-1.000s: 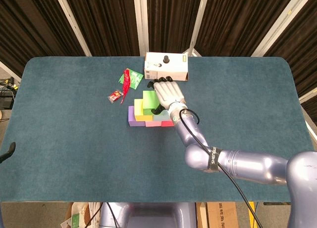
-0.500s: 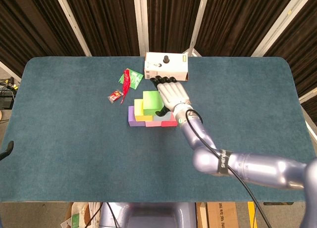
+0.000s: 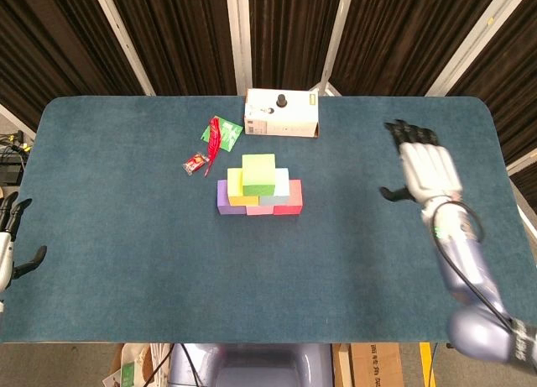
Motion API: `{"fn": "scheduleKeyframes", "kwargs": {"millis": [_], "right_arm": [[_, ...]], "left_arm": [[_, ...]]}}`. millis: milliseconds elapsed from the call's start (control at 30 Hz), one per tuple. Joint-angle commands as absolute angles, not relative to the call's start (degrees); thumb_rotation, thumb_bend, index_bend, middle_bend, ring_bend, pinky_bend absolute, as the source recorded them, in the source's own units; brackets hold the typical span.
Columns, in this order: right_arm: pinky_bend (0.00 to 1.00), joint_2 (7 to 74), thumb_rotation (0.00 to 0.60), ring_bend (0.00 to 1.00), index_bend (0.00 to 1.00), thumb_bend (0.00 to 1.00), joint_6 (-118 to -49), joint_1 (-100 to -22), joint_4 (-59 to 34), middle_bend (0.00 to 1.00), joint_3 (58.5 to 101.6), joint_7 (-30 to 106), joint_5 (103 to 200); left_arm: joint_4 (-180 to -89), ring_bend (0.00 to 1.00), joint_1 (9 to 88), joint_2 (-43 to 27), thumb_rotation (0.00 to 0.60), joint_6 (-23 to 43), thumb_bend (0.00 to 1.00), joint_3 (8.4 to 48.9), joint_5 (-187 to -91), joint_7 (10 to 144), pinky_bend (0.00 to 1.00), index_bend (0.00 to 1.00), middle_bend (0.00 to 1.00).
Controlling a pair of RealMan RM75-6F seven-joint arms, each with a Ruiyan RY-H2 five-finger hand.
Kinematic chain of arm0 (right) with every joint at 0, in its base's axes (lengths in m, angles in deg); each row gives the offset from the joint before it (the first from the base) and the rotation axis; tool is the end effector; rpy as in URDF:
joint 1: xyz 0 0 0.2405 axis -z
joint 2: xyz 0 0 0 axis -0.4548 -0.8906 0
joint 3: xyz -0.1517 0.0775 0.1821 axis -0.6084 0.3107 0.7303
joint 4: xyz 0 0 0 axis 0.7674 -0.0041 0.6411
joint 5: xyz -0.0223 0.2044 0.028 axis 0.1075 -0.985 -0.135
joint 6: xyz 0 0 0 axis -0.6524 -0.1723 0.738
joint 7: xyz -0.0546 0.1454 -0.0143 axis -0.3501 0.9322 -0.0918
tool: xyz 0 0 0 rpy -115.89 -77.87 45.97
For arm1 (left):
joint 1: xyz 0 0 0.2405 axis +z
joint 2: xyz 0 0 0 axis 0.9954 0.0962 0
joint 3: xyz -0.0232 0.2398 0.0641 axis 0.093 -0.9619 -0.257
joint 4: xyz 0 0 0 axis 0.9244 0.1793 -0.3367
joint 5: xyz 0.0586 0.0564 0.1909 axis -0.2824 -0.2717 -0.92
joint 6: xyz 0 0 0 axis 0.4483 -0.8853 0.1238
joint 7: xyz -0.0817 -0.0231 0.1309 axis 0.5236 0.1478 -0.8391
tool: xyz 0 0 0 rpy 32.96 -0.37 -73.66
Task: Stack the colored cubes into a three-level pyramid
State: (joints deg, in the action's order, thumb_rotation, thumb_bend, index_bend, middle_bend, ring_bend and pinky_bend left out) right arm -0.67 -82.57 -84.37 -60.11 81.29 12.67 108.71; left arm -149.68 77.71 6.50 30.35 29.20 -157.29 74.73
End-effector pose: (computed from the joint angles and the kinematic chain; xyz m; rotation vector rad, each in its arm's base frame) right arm -0.1018 -0.3585 0.2024 1.4551 -1.0574 0.8035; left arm -0.3129 0.2233 0.1633 -1.2571 -0.8349 -0.9048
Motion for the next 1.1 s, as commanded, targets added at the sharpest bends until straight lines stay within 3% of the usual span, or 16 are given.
{"fn": "scheduleKeyframes", "kwargs": {"millis": [33,267,567,800,1100], "right_arm": [[0.00,-0.2,0.600,0.00,0.00,0.26,-94.0,-66.1,-60.7,0.02,72.3,24.0,134.0],[0.00,11.2,0.600,0.00,0.00,0.26,-105.8,-51.6,-50.3,0.02,66.1,31.2,152.7],[0.00,23.5,0.600,0.00,0.00,0.26,-117.0,-42.3,-35.6,0.02,65.2,32.2,164.1],[0.00,26.3,0.600,0.00,0.00,0.26,-118.6,-39.3,-31.5,0.02,65.8,30.5,167.4],[0.00,25.0,0.600,0.00,0.00,0.26,-114.3,-38.2,-31.5,0.02,66.4,29.4,168.0]], "left_arm": [[-147.2,0.00,77.5,5.8,0.600,32.5,0.37,28.8,-159.7,78.0,0.00,0.12,0.00],[-146.3,0.00,78.2,6.2,0.600,34.9,0.38,28.4,-161.5,80.2,0.00,0.12,0.00],[-148.5,0.00,78.6,8.1,0.600,33.1,0.38,27.7,-160.0,79.2,0.00,0.12,0.00],[-149.6,0.00,78.7,8.5,0.600,33.2,0.38,27.9,-159.7,80.7,0.00,0.12,0.00],[-150.1,0.00,79.0,9.4,0.600,33.5,0.38,27.5,-160.5,83.4,0.00,0.12,0.00]]}}
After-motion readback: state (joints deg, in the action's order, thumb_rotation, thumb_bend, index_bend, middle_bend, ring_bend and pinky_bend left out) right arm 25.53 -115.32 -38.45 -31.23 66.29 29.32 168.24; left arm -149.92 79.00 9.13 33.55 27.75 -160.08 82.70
